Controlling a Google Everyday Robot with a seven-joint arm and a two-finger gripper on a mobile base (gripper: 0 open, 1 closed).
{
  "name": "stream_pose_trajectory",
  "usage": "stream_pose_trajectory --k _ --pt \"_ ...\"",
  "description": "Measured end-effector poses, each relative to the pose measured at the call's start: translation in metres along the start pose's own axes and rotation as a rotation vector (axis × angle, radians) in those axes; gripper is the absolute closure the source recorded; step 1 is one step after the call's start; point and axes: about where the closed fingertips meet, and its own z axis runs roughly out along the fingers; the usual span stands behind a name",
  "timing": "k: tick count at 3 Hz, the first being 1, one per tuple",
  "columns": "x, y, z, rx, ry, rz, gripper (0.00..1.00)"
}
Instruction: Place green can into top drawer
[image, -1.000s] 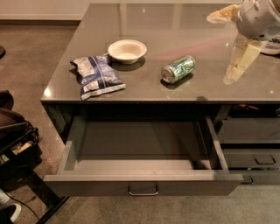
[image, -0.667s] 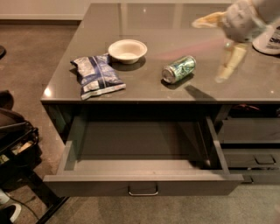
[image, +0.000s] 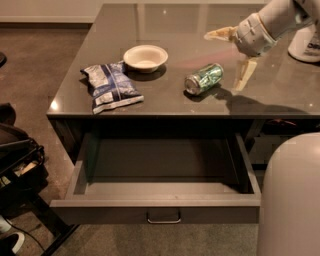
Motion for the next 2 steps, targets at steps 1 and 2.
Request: stream_pose_trajectory --k 1,2 --pt "0.000 0.000 0.000 0.000 0.000 0.000 0.00" --pt "-0.001 -0.014 0.018 -0.026 -0.012 -0.029 0.00"
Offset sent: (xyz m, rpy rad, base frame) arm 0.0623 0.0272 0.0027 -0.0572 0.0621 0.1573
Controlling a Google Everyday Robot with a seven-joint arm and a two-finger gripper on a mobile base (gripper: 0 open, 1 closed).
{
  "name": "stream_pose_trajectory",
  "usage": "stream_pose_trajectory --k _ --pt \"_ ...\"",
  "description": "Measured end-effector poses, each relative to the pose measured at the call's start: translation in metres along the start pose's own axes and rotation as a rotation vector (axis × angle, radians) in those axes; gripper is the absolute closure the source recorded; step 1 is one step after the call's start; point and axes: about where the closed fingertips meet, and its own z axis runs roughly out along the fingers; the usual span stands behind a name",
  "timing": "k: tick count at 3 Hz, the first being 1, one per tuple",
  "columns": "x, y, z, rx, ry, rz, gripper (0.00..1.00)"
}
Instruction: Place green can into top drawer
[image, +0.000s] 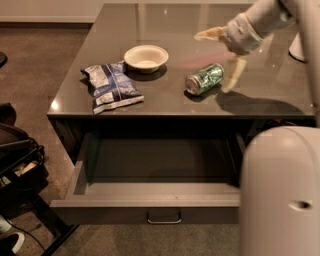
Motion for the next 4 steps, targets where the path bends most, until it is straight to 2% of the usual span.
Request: stream_pose_trajectory --k 1,2,3,4 --pt "0.000 -0.044 0.061 0.012 -0.031 -0.015 0.00" --pt "0.002 -0.050 0.066 0.028 -0.029 -0.014 0.00" --pt "0.003 -0.040 0.079 -0.042 -0.018 0.019 0.00" --pt "0.010 -0.026 0.081 -0.103 0.021 0.085 0.00"
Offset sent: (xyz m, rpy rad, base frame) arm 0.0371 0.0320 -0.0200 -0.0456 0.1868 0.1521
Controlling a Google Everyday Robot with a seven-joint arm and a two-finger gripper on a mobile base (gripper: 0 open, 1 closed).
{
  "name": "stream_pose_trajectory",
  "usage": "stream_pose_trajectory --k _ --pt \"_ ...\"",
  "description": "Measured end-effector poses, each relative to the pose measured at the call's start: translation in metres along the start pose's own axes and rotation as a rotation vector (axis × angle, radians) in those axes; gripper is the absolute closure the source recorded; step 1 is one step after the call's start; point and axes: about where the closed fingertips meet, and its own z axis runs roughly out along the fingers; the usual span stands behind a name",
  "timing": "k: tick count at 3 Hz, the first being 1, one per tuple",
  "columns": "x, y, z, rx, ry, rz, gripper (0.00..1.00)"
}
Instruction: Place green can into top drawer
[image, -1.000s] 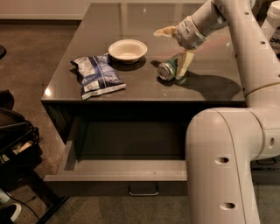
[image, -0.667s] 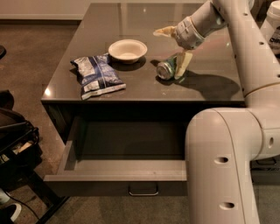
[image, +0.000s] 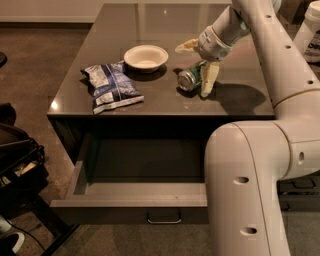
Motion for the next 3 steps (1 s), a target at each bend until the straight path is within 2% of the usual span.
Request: stream_pose_trajectory --k 1,3 --pt "0.0016 -0.0082 0.0044 0.025 0.002 0.000 0.19" --pt "-0.0026 -0.0135 -0.0021 0.033 0.003 0.001 0.65"
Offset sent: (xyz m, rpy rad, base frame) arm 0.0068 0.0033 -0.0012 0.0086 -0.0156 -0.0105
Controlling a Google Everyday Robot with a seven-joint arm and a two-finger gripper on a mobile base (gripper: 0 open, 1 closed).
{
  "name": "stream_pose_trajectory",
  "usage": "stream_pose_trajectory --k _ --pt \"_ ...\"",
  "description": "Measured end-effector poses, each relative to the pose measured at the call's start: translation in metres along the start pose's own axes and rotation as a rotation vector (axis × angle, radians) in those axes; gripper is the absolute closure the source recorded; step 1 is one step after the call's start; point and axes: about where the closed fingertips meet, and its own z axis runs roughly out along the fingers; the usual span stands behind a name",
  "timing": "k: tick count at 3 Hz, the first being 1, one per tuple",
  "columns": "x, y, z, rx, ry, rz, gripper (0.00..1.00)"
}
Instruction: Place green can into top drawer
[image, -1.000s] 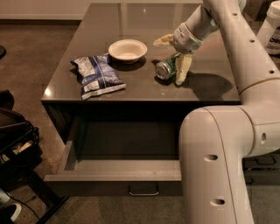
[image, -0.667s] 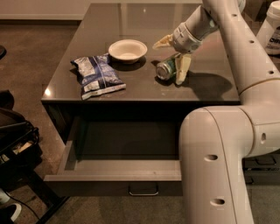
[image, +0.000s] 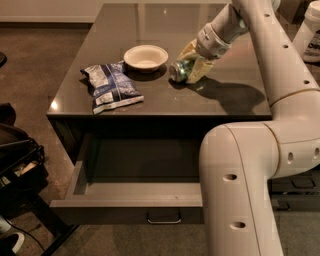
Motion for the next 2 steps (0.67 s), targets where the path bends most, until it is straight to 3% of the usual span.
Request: stream_pose_trajectory --k 1,2 --pt "0.0000 -0.0001 -0.0001 0.000 0.000 0.000 0.88" --pt "0.0000 -0.0001 -0.0001 0.000 0.000 0.000 1.00"
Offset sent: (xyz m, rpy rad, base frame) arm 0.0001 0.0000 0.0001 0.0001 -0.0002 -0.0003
